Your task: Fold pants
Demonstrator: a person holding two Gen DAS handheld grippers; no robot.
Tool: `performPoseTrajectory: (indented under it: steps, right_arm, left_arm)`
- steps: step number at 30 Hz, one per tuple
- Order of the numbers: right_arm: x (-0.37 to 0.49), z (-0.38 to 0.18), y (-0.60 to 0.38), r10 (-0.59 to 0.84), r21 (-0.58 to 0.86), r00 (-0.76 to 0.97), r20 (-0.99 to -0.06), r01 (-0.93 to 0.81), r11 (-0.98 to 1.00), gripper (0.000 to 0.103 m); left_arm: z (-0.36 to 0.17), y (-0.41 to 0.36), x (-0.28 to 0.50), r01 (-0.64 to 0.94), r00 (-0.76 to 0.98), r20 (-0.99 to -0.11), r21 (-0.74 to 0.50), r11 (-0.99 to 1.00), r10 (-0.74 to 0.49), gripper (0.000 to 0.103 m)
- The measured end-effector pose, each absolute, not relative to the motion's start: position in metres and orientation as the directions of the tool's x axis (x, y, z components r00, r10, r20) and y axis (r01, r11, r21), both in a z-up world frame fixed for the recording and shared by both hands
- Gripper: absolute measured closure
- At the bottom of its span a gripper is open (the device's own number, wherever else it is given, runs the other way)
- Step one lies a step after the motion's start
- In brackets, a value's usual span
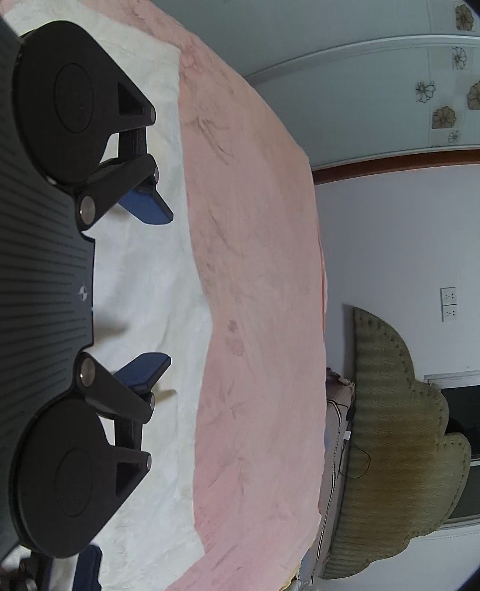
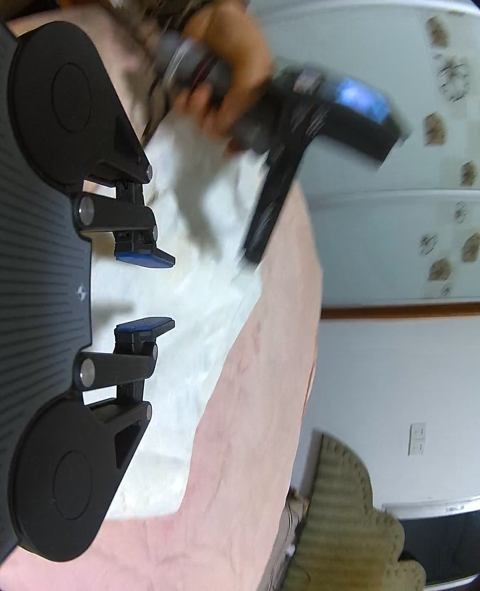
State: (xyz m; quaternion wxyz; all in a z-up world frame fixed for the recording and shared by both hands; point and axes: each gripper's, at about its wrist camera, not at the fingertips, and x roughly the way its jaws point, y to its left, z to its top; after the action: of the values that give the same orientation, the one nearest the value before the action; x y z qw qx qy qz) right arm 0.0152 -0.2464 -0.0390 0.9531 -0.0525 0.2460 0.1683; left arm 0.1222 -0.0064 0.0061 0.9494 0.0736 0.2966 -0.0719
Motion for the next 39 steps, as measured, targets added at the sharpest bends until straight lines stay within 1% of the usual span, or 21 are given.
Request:
performPoseTrajectory:
  steps: [2,3,5,6,8,9,10,11,14,16,19,21,24,26,29,32,35,36,37,38,39]
  right_arm:
    - [0.011,-0.046,-0.236,0.307,-0.068,0.802,-0.512,-0.394,0.916,0.075]
    - [0.009,-0.049,-0.23,0.32,-0.087,0.791,-0.521,-0.422,0.902,0.075]
    - [0.005,-0.056,-0.23,0.327,-0.137,0.778,-0.536,-0.463,0.876,0.075]
    - [0.003,-0.057,-0.228,0.337,-0.145,0.77,-0.541,-0.48,0.865,0.075]
    - [0.002,-0.057,-0.226,0.361,-0.137,0.753,-0.551,-0.507,0.851,0.075]
    - [0.001,-0.058,-0.225,0.354,-0.146,0.757,-0.55,-0.504,0.851,0.075]
    - [0.001,-0.059,-0.224,0.341,-0.155,0.76,-0.553,-0.496,0.854,0.075]
    - [0.001,-0.061,-0.222,0.329,-0.161,0.763,-0.556,-0.487,0.858,0.075]
    - [0.012,-0.064,-0.212,0.304,-0.193,0.78,-0.547,-0.47,0.861,0.075]
    - [0.013,-0.064,-0.2,0.274,-0.27,0.8,-0.534,-0.468,0.842,0.075]
    - [0.009,-0.072,-0.184,0.221,-0.403,0.835,-0.504,-0.453,0.795,0.075]
    - [0.004,-0.078,-0.175,0.195,-0.474,0.854,-0.483,-0.442,0.762,0.083]
    - [-0.003,-0.081,-0.168,0.183,-0.519,0.866,-0.465,-0.434,0.737,0.087]
    - [0.001,-0.076,-0.177,0.21,-0.456,0.857,-0.471,-0.441,0.773,0.088]
    - [0.006,-0.063,-0.201,0.28,-0.281,0.842,-0.462,-0.438,0.854,0.09]
    - [0.011,-0.053,-0.225,0.344,-0.105,0.827,-0.445,-0.43,0.897,0.09]
    - [0.012,-0.048,-0.239,0.382,-0.002,0.82,-0.426,-0.423,0.906,0.09]
    - [0.011,-0.048,-0.242,0.39,0.019,0.818,-0.422,-0.422,0.906,0.09]
    - [0.011,-0.047,-0.244,0.395,0.036,0.817,-0.42,-0.42,0.907,0.09]
    - [0.011,-0.047,-0.246,0.398,0.046,0.816,-0.418,-0.419,0.907,0.09]
    - [0.011,-0.047,-0.247,0.401,0.052,0.814,-0.42,-0.42,0.906,0.09]
  left_arm:
    - [0.006,-0.004,0.115,0.224,0.793,-0.597,0.105,0.969,-0.119,0.012]
    - [0.001,-0.004,0.106,0.261,0.783,-0.609,0.134,0.956,-0.128,0.011]
    - [-0.012,-0.008,0.092,0.305,0.783,-0.615,0.254,0.918,-0.09,0.01]
    - [-0.02,-0.011,0.086,0.288,0.803,-0.595,0.343,0.894,-0.03,0.01]
    - [-0.035,-0.013,0.076,0.206,0.851,-0.515,0.508,0.836,0.104,0.01]
    - [-0.037,-0.014,0.074,0.172,0.865,-0.481,0.55,0.817,0.142,0.01]
    - [-0.036,-0.014,0.073,0.155,0.871,-0.467,0.554,0.818,0.152,0.01]
    - [-0.031,-0.012,0.073,0.154,0.872,-0.47,0.525,0.837,0.135,0.01]
    - [-0.01,-0.007,0.072,0.217,0.852,-0.523,0.326,0.92,-0.016,0.008]
    - [-0.002,-0.005,0.077,0.246,0.828,-0.552,0.197,0.949,-0.1,0.007]
    - [0.001,-0.004,0.083,0.249,0.789,-0.59,0.053,0.967,-0.171,0.009]
    - [0.004,-0.002,0.087,0.277,0.75,-0.61,-0.062,0.959,-0.256,0.01]
    - [0.004,-0.001,0.09,0.328,0.674,-0.616,-0.246,0.912,-0.408,0.012]
    - [0.0,0.0,0.097,0.34,0.607,-0.63,-0.346,0.875,-0.485,0.019]
    - [-0.011,0.006,0.106,0.303,0.513,-0.637,-0.492,0.816,-0.574,0.026]
    - [-0.016,0.012,0.11,0.286,0.452,-0.599,-0.605,0.743,-0.661,0.03]
    - [-0.021,0.008,0.116,0.286,0.392,-0.56,-0.681,0.675,-0.73,0.033]
    - [-0.026,0.004,0.119,0.273,0.369,-0.559,-0.698,0.662,-0.743,0.036]
    - [-0.032,0.0,0.122,0.251,0.351,-0.563,-0.713,0.655,-0.748,0.053]
    - [-0.037,-0.003,0.125,0.23,0.337,-0.568,-0.724,0.651,-0.751,0.075]
    - [-0.043,-0.004,0.126,0.208,0.33,-0.579,-0.725,0.656,-0.745,0.082]
